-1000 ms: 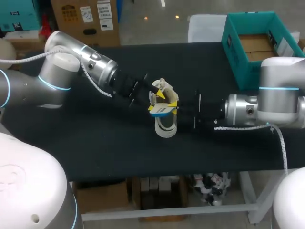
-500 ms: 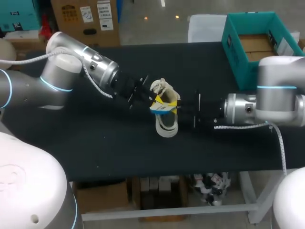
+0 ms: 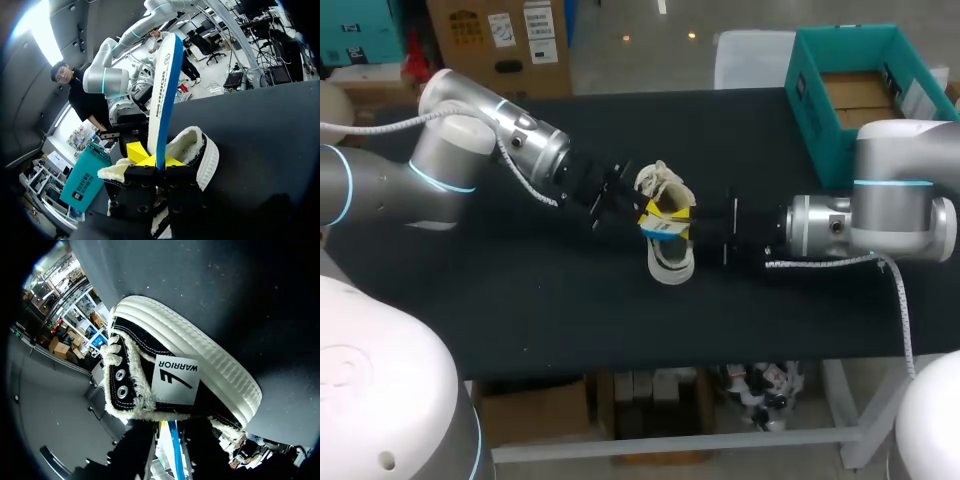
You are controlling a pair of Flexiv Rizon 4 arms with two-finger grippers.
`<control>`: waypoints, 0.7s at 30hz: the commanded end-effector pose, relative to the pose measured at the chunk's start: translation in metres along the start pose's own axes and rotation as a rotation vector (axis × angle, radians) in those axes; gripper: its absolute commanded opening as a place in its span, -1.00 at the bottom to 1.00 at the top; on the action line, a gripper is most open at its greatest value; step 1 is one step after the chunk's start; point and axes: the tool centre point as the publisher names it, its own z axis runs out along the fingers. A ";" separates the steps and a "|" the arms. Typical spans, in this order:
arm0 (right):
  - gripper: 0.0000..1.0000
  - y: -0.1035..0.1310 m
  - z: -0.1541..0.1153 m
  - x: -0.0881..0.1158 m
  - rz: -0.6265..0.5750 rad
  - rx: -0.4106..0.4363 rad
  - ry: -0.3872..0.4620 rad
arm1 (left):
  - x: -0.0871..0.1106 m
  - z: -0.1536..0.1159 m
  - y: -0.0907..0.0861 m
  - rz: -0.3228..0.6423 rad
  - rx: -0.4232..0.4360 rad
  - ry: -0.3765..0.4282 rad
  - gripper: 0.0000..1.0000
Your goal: Open the shoe tongue, take the insole out of the shoe, put the insole back into the shoe, and pack the shoe into the shoebox
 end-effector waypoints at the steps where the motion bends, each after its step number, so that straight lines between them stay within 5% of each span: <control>1: 0.95 -0.013 -0.007 -0.002 -0.018 -0.014 0.009 | -0.001 0.003 0.006 0.001 0.010 -0.001 -1.00; 8: 0.50 -0.029 -0.016 -0.003 -0.056 -0.034 0.025 | -0.001 0.004 0.005 0.001 0.011 -0.004 -1.00; 12: -0.04 -0.030 -0.016 -0.004 -0.059 -0.028 0.025 | 0.000 0.004 0.004 0.001 0.008 -0.005 -1.00; 18: -0.53 -0.028 -0.010 -0.005 -0.054 -0.006 0.009 | 0.000 0.003 0.003 0.002 0.003 -0.006 -1.00; 21: -0.64 -0.027 -0.008 -0.005 -0.051 0.002 -0.004 | 0.001 0.003 0.003 0.000 0.002 -0.006 -1.00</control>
